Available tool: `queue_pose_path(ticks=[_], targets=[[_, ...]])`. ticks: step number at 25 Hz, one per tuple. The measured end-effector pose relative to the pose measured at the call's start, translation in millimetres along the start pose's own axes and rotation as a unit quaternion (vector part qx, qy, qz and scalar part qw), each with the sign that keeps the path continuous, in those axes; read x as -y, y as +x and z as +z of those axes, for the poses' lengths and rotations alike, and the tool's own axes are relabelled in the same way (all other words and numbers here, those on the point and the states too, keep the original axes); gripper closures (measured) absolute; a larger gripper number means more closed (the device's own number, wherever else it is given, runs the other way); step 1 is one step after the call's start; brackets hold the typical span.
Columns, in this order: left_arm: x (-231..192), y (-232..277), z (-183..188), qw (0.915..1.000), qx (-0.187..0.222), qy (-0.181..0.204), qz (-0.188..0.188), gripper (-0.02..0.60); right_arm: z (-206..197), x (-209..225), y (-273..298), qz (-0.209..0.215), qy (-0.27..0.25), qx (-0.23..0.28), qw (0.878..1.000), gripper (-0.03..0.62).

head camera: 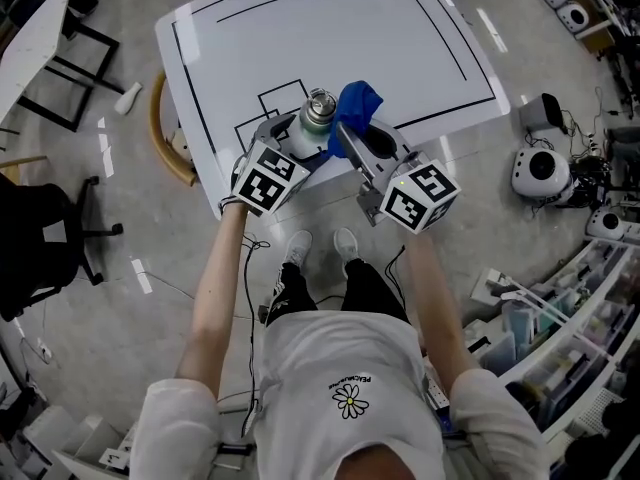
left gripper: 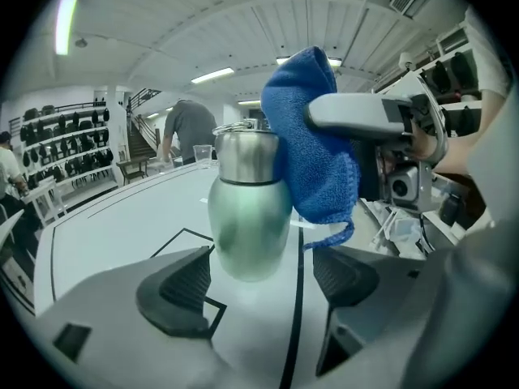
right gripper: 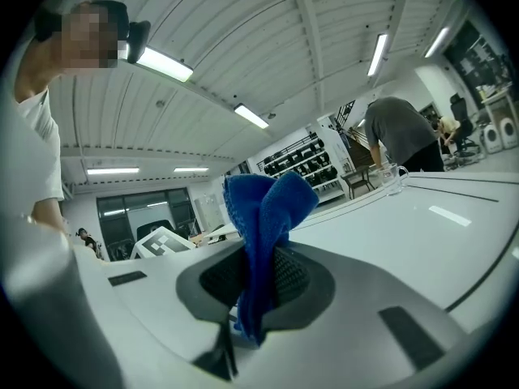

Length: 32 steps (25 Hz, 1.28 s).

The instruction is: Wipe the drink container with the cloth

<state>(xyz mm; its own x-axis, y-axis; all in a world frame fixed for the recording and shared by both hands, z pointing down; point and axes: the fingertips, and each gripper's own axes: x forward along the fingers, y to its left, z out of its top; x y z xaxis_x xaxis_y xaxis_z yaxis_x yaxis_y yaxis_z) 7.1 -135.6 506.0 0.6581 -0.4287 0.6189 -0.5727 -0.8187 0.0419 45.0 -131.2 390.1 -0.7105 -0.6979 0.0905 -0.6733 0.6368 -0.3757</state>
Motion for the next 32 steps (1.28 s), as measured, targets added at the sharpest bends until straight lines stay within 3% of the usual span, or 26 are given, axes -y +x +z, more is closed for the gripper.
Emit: queue_pose_path(ticks=[10,15,18,27,30,32], targets=[[3,8,1,1.0,-0.003,0.002,0.008,0.198,-1,-4,0,0.001,0.006,-0.005,1.0,0.551],[22,0,-3,0.9998,-0.008,-0.013,0.01,0.198,-2,8,-3,-0.037,-0.007,-0.01,0.999,0.551],[36,-5,-5,0.9998,-0.009,-0.02,0.001,0.198,-2,9,-6,-0.051,-0.016,-0.015,0.998,0.551],[69,3,3,0.999,-0.003,0.003,-0.045,0.198,-7,-14,-2,-0.027,-0.023,-0.025,0.999,0.551],[62,-10,-3,0.9992,-0.006,0.016,-0.037,0.198,-8,-14,-2,-0.028,-0.023,-0.025,0.999,0.551],[41,-20,-10,0.9999,0.001,-0.003,-0.015,0.198,-7,-14,-3,-0.027,-0.023,-0.024,0.999,0.551]])
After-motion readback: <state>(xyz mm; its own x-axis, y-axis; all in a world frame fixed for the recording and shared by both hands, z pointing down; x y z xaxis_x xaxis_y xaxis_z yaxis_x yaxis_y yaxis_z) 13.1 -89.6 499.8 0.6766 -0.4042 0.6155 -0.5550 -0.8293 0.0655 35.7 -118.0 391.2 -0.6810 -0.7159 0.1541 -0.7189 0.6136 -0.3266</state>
